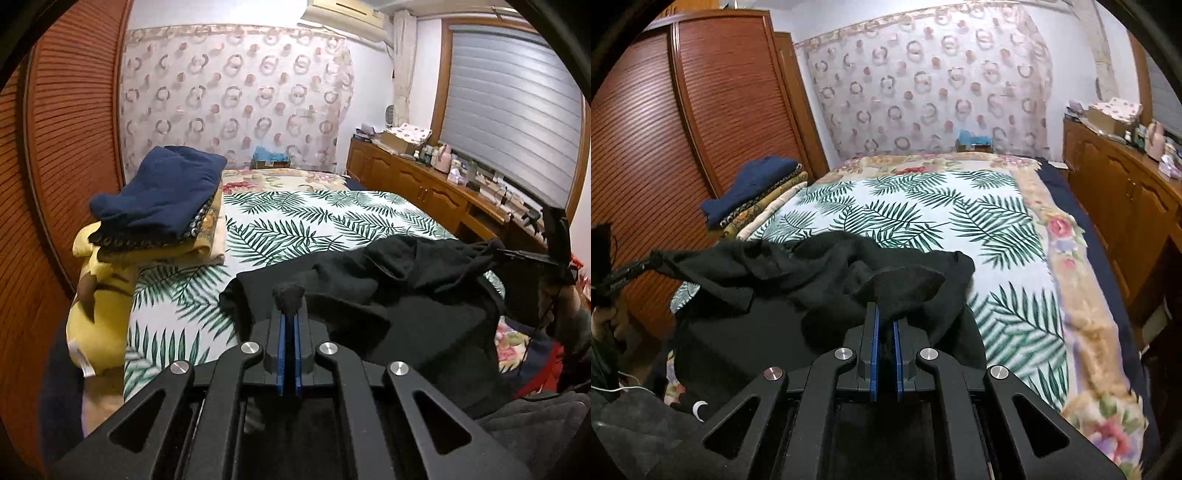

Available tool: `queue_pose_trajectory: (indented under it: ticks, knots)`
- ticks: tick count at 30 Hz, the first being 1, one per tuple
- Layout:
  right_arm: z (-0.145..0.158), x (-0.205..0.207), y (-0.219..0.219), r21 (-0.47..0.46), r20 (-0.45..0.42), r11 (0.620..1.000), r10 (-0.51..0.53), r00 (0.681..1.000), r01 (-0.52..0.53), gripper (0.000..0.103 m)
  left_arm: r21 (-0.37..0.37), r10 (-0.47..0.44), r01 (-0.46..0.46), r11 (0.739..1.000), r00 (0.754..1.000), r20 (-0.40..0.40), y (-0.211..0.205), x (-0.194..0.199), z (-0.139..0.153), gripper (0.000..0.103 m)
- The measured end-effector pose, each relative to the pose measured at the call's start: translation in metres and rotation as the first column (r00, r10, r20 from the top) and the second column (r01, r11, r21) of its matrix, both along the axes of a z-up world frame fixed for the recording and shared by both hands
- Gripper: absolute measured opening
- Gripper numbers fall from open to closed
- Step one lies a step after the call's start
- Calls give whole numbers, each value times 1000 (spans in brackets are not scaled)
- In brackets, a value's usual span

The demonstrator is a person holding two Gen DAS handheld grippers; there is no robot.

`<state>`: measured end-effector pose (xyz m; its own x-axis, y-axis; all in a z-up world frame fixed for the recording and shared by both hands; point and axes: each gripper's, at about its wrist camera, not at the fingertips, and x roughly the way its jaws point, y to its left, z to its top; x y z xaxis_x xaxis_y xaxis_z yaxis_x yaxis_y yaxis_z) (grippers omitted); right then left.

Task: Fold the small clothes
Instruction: 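Lift the T-shirt hem with both tools toward the collar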

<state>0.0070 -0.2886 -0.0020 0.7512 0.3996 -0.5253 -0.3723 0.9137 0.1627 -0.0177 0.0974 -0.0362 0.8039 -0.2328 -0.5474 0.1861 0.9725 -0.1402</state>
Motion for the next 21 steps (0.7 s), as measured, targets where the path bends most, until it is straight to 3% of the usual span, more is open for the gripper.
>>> queue_pose_trajectory:
  ticks: [3, 8, 21]
  knots:
    - [10, -16, 6, 4, 13, 1000, -13, 1000, 13, 6, -19, 15, -15, 1000, 1000, 13, 8, -16, 8, 4]
    - [23, -44, -2, -15, 46, 1000, -9, 999, 9, 6, 12, 14, -14, 1000, 1000, 5, 8, -36, 16, 4]
    - [-13, -46, 18, -108, -87, 994, -9, 996, -1, 6, 67, 18, -12, 998, 996, -89, -5, -25, -23, 5]
